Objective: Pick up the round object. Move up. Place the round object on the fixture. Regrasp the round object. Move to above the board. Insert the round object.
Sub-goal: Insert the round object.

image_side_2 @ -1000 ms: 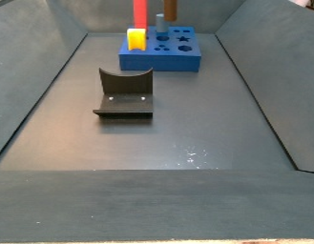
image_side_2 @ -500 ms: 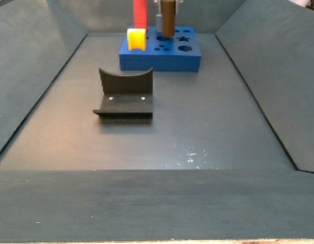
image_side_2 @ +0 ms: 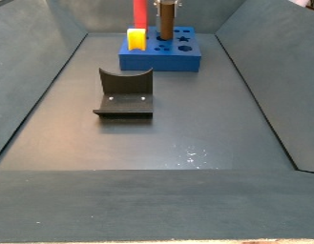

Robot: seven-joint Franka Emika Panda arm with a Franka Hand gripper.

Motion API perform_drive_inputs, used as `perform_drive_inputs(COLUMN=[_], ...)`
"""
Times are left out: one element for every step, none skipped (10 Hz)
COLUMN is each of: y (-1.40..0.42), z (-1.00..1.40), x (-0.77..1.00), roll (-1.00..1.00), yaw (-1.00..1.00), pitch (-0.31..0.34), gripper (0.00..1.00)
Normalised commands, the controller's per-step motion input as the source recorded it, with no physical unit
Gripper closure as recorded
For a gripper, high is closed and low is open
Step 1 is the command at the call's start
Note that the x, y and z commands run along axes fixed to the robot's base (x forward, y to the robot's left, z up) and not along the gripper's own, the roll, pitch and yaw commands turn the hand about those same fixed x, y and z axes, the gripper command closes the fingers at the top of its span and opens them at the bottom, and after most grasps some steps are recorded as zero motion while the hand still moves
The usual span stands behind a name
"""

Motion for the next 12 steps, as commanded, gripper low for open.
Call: perform_drive_inputs(y=[0.0, 0.0, 0.0, 0.05, 0.0, 0.0, 0.0, 0.0, 0.0, 0.0, 0.0, 0.0], z=[-0.05, -0.13, -0.26, -0.33, -0.39, -0.63, -0.75, -0.81, -0.72, -0.61, -0.5, -0.06], x=[0.37, 0.45, 0.31, 0.07, 0.0, 0.0, 0.0, 0.0, 0.04, 0.13, 0.05, -0.01], roll=[0.08, 0.39, 0.46, 0.55, 0.51, 0.4, 0.31, 0.16, 0.0, 0.0, 0.0, -0.05], yaw=[0.0, 0.0, 0.0, 0.02, 0.08, 0.07, 0.04, 0.01, 0.0, 0.0, 0.0, 0.0], pitch=[0.0, 0.014, 0.0, 0.0, 0.0, -0.069, -0.14, -0.2, -0.123, 0.0, 0.0, -0.1], gripper=[1.0, 1.0, 1.0, 1.0, 1.0, 1.0, 1.0, 1.0, 1.0, 1.0, 1.0, 1.0])
